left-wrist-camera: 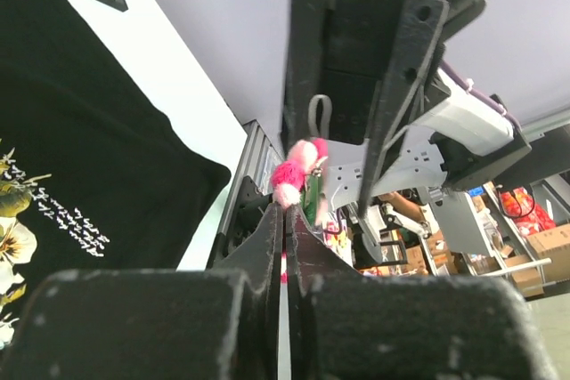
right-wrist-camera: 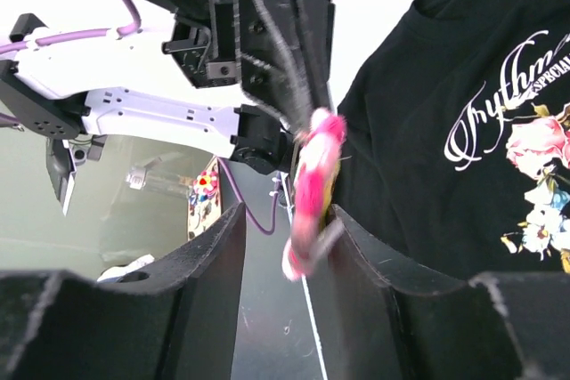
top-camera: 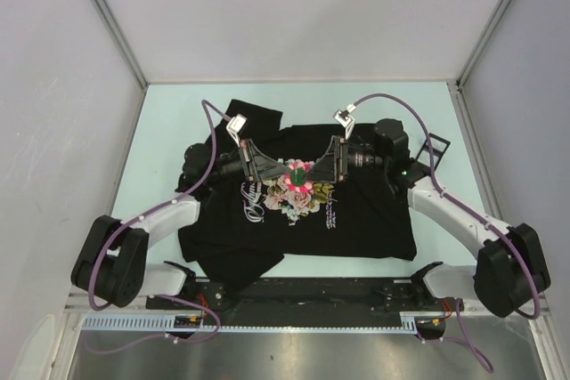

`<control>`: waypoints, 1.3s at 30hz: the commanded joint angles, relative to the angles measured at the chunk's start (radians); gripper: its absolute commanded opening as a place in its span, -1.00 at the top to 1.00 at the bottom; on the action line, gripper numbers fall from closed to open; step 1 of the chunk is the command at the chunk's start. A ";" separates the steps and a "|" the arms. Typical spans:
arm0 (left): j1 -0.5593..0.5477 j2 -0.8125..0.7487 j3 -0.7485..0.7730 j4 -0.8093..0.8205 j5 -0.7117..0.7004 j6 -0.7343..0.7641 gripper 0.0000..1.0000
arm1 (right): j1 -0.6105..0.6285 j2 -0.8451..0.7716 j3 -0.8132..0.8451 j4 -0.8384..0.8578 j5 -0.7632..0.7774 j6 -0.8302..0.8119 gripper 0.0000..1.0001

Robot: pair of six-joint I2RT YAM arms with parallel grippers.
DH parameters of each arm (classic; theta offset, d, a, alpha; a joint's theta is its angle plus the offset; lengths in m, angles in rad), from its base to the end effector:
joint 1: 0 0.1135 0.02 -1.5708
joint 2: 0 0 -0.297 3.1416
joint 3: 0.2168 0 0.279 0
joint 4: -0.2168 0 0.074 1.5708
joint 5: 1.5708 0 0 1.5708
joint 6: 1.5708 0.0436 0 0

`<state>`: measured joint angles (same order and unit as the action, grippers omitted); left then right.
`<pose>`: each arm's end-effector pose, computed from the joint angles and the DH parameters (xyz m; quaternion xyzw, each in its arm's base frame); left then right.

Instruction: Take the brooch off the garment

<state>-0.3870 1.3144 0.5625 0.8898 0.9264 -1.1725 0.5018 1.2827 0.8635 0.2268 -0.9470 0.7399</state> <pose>0.2498 -0.1394 0.2723 0.0865 0.6717 -0.6830 0.2734 0.2517 0.1785 0.3232 -0.2063 0.7164 0.6155 0.2556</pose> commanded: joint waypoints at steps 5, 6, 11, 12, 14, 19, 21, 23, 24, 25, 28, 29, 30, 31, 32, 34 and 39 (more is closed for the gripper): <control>-0.010 -0.095 -0.015 -0.040 -0.031 0.033 0.99 | -0.003 -0.083 -0.023 -0.043 0.039 -0.016 0.44; -0.013 -0.099 -0.015 -0.043 -0.034 0.031 0.99 | -0.002 -0.082 -0.023 -0.037 0.043 -0.014 0.50; -0.030 -0.136 0.004 -0.078 -0.034 0.037 1.00 | 0.012 -0.077 -0.024 -0.026 0.103 -0.004 1.00; -0.033 -0.142 0.011 -0.100 -0.035 0.049 1.00 | 0.012 -0.082 -0.023 -0.033 0.115 -0.013 1.00; -0.035 -0.173 0.052 -0.271 -0.058 0.156 0.78 | 0.000 -0.088 -0.018 -0.102 0.157 -0.036 1.00; -0.035 -0.270 0.167 -0.726 -0.197 0.501 0.11 | -0.123 -0.157 0.000 -0.430 0.396 -0.195 1.00; -0.033 -0.305 0.195 -0.829 -0.216 0.566 0.01 | -0.228 -0.163 0.017 -0.524 0.479 -0.233 1.00; -0.033 -0.319 0.227 -0.873 -0.219 0.625 -0.10 | -0.288 -0.157 0.044 -0.647 0.656 -0.295 1.00; -0.033 -0.323 0.234 -0.882 -0.213 0.640 -0.33 | -0.324 -0.149 0.055 -0.682 0.733 -0.312 1.00; -0.033 -0.325 0.238 -0.882 -0.209 0.649 -0.72 | -0.341 -0.138 0.071 -0.752 0.933 -0.316 1.00; -0.036 -0.323 0.212 -0.855 -0.152 0.630 -0.86 | -0.388 -0.070 0.127 -0.840 1.245 -0.320 1.00; -0.036 -0.322 0.205 -0.844 -0.126 0.623 -0.87 | -0.393 -0.050 0.141 -0.851 1.302 -0.321 1.00; -0.042 -0.316 0.198 -0.827 -0.112 0.617 -0.88 | -0.401 -0.028 0.172 -0.856 1.347 -0.329 1.00; -0.046 -0.304 0.188 -0.822 -0.101 0.611 -0.88 | -0.401 0.016 0.189 -0.863 1.432 -0.338 1.00; -0.049 -0.300 0.182 -0.816 -0.087 0.608 -0.89 | -0.402 0.047 0.210 -0.866 1.473 -0.352 1.00; -0.062 -0.300 0.172 -0.807 -0.061 0.623 -0.89 | -0.399 0.101 0.270 -0.876 1.565 -0.375 1.00; -0.154 -0.307 0.218 -0.952 -0.135 0.704 -0.89 | -0.401 0.294 0.380 -0.897 1.692 -0.438 1.00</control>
<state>-0.4671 1.0195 0.7410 0.0357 0.8143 -0.5510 0.1001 1.4761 1.1431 -0.6319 0.5152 0.3706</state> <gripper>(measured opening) 0.942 0.019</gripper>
